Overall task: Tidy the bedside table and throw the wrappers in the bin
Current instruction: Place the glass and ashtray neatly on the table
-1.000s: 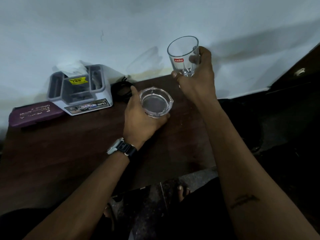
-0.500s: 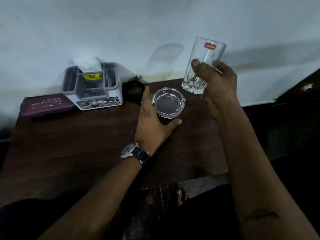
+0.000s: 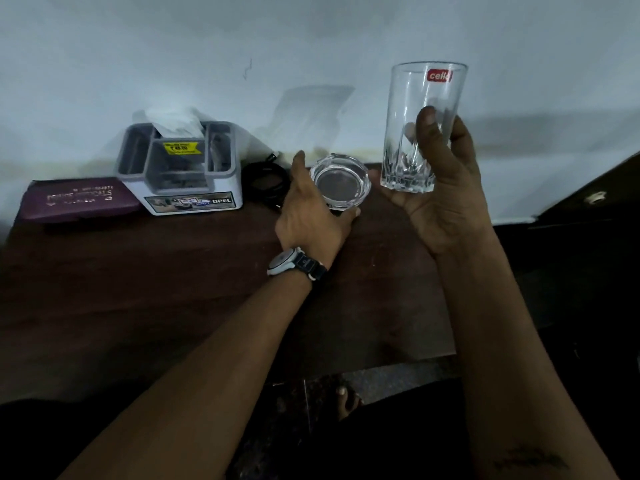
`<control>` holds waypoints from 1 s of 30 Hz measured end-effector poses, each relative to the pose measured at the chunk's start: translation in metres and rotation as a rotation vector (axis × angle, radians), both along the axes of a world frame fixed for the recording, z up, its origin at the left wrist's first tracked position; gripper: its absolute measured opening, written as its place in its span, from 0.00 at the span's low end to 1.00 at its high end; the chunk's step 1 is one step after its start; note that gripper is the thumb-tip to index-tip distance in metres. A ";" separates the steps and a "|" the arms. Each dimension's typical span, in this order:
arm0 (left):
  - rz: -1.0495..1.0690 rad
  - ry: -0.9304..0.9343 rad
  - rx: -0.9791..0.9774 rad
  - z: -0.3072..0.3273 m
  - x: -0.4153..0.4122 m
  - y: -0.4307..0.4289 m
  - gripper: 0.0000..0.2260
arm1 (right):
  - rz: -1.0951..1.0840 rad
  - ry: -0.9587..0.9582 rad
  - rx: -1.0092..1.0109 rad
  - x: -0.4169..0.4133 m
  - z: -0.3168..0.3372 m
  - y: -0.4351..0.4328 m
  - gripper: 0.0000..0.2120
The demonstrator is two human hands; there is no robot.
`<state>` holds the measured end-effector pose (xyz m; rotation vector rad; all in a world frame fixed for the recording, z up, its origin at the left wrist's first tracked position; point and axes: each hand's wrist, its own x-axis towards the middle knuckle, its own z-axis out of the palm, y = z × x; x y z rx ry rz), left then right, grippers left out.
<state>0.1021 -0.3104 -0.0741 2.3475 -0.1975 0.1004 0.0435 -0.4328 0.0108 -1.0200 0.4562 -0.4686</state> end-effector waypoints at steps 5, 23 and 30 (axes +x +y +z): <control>0.051 0.018 -0.005 0.000 0.006 -0.014 0.54 | 0.031 0.005 0.021 0.001 0.000 0.001 0.27; -0.215 0.105 -0.116 0.054 -0.042 0.065 0.39 | -0.145 0.108 -0.188 0.017 0.007 0.005 0.46; -0.216 0.273 0.087 0.065 -0.051 0.125 0.22 | -0.192 0.291 -0.600 0.031 0.001 0.012 0.53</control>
